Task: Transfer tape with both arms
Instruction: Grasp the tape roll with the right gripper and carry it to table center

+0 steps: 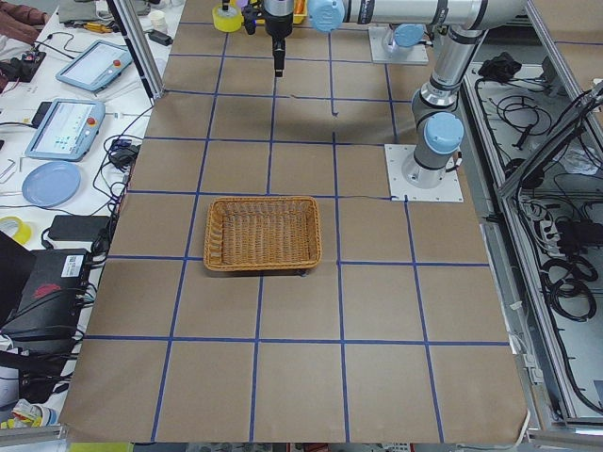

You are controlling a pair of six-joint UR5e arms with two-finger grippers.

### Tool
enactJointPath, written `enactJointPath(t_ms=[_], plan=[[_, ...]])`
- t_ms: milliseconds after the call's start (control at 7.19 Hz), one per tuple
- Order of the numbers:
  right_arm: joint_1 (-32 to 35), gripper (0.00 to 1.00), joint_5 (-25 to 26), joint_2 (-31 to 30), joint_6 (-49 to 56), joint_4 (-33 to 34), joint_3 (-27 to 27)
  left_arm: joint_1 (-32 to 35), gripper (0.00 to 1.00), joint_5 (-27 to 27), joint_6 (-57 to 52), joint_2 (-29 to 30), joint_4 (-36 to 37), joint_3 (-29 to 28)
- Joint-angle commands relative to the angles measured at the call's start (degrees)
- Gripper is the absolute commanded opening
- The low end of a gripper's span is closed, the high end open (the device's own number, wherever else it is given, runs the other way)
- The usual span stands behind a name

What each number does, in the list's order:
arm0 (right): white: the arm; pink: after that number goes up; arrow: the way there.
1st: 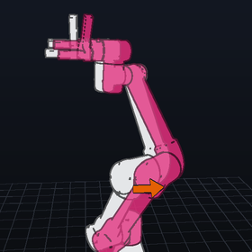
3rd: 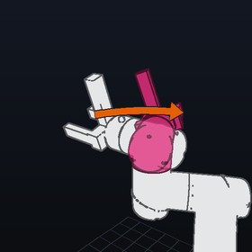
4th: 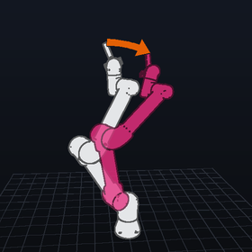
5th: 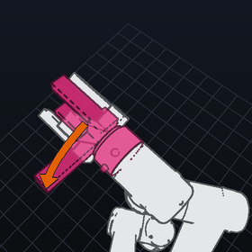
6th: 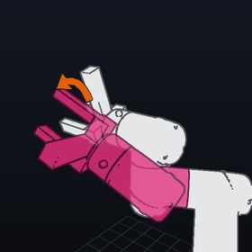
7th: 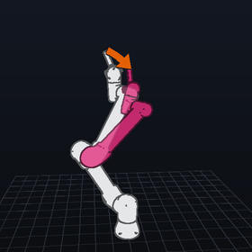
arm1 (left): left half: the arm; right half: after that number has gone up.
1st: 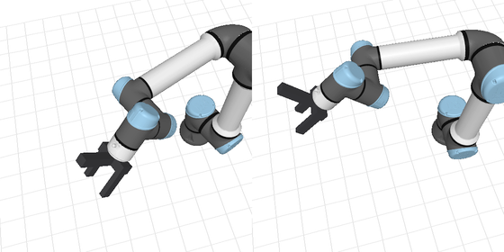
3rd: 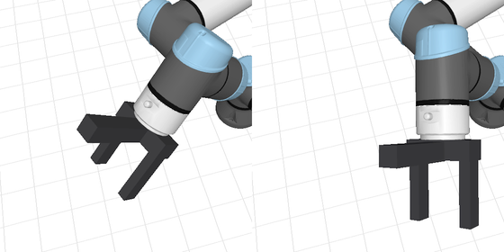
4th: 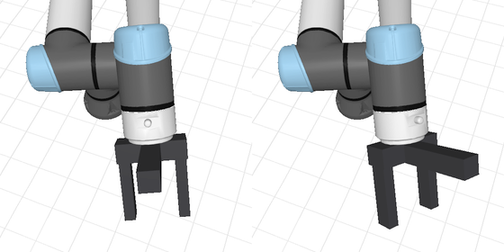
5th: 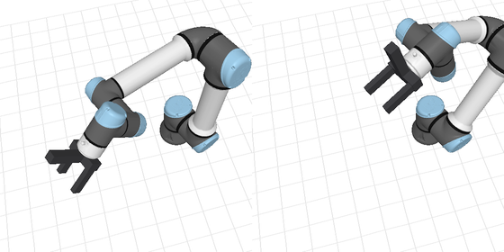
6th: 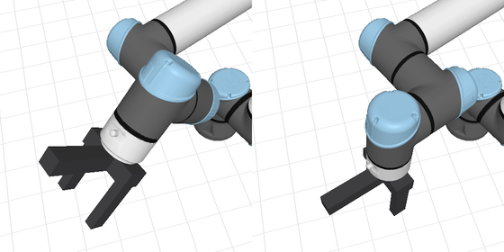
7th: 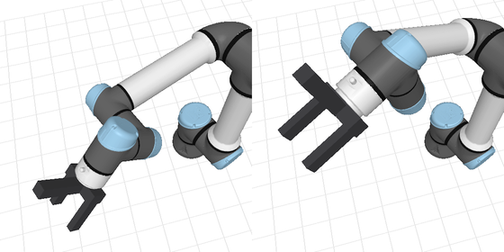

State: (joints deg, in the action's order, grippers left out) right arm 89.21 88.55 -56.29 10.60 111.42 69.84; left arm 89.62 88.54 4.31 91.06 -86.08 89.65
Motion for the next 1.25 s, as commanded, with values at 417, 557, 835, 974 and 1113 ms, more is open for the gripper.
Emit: enactJointPath(t_ms=[417,557,835,974,1113], plan=[[13.8,0.0,0.3,6.3,-18.1,4.4,1.1,-0.4,1.0,-0.1,-0.1,0.0,0.0,0.0],[13.7,0.0,0.0,7.8,-18.2,6.2,0.8,-0.4,1.0,0.0,-0.1,0.0,0.0,0.0],[13.8,0.0,-0.6,9.5,-18.2,8.5,0.2,-0.4,1.0,0.0,-0.1,0.0,0.0,0.0],[13.8,0.0,-2.7,10.1,-19.0,10.9,0.2,-0.4,1.0,-0.1,-0.1,0.0,0.0,0.0],[13.8,0.99,-2.7,10.1,-19.0,10.9,0.3,-0.3,1.0,0.0,-0.1,0.1,0.0,0.0]])
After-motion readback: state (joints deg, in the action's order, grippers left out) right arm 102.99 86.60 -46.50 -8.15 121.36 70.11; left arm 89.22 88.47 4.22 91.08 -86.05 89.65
